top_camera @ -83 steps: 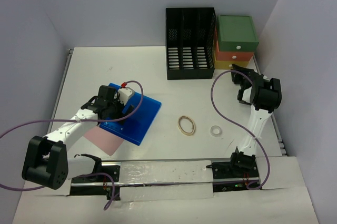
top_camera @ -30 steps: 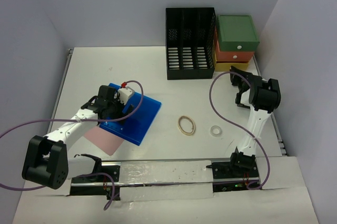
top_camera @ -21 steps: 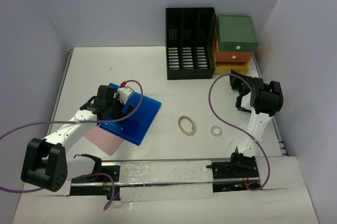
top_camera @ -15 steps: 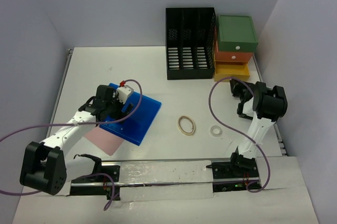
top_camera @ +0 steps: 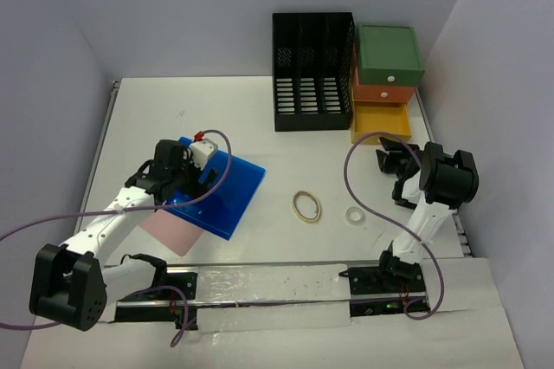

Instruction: Organize the desk

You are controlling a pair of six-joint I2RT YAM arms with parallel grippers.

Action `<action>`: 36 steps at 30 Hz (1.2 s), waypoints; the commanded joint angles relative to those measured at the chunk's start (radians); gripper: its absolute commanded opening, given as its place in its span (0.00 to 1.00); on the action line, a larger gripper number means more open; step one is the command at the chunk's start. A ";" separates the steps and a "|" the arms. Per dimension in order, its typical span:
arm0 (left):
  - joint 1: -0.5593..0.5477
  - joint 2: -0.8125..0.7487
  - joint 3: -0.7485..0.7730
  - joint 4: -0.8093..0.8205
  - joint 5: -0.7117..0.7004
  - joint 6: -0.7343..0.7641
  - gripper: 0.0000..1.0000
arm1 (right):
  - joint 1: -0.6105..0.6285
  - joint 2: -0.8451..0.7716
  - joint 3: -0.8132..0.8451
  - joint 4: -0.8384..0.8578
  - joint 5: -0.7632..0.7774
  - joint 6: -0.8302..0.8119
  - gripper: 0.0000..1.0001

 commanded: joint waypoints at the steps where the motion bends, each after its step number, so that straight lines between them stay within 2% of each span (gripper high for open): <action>1: 0.001 -0.059 0.002 0.012 -0.023 0.005 0.99 | -0.004 -0.139 -0.041 -0.038 -0.028 -0.076 0.64; 3: 0.001 -0.083 -0.005 0.016 -0.036 0.008 0.99 | -0.003 -0.189 -0.051 -0.089 -0.030 -0.134 0.65; 8: 0.011 -0.165 -0.023 0.013 -0.113 0.023 0.99 | 0.051 -0.535 -0.032 -0.527 0.014 -0.451 0.66; 9: 0.023 -0.190 -0.034 0.025 -0.135 0.028 0.99 | 0.091 -0.626 -0.004 -0.664 0.062 -0.515 0.67; 12: 0.073 -0.223 -0.062 0.065 -0.229 0.034 0.99 | 0.212 -0.775 0.070 -0.882 0.147 -0.705 0.67; 15: 0.208 -0.195 -0.064 0.070 -0.238 0.025 0.99 | 0.353 -0.872 0.164 -1.043 0.197 -0.835 0.67; 16: 0.320 -0.172 -0.051 0.037 -0.215 0.017 0.99 | 0.413 -0.880 0.197 -1.128 0.210 -0.869 0.66; 17: 0.333 -0.154 -0.042 0.033 -0.201 0.011 0.99 | 0.450 -0.881 0.201 -1.138 0.212 -0.893 0.66; 21: 0.613 -0.132 -0.040 -0.044 -0.125 0.009 0.99 | 0.658 -0.842 0.327 -1.445 0.328 -1.009 0.63; 24: 0.713 -0.160 -0.056 -0.071 -0.092 0.023 0.99 | 0.786 -0.792 0.357 -1.592 0.396 -1.035 0.59; 29: 0.767 -0.250 -0.072 -0.142 -0.073 0.026 0.99 | 0.940 -0.724 0.325 -1.679 0.457 -1.019 0.52; 36: 0.767 -0.345 -0.054 -0.228 0.027 -0.004 0.99 | 0.987 -0.656 0.281 -1.600 0.391 -1.031 0.47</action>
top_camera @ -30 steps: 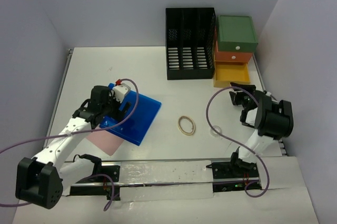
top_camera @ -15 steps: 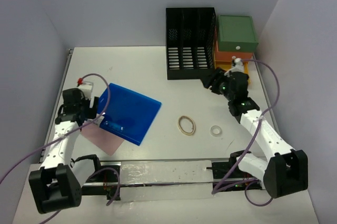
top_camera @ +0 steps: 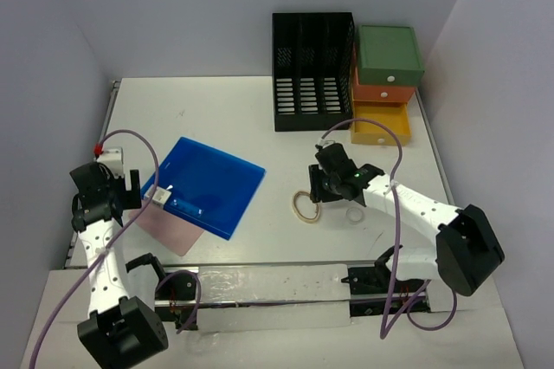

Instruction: Organize the desk

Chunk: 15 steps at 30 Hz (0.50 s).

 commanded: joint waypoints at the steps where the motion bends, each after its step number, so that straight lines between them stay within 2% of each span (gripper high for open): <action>1: 0.008 -0.028 0.020 -0.056 0.064 -0.027 0.99 | 0.015 0.057 -0.014 0.039 0.004 -0.027 0.45; 4: 0.007 -0.030 0.020 -0.059 0.042 -0.042 0.99 | 0.020 0.116 -0.027 0.080 -0.022 -0.037 0.40; 11: 0.007 -0.068 0.019 -0.062 0.055 -0.033 0.99 | 0.075 0.239 -0.026 0.120 0.003 0.010 0.37; 14: 0.008 -0.091 0.020 -0.068 0.084 -0.019 0.99 | 0.085 0.281 0.002 0.099 0.038 0.026 0.26; 15: 0.007 -0.098 0.020 -0.070 0.089 -0.014 0.99 | 0.090 0.291 0.009 0.097 0.045 0.026 0.20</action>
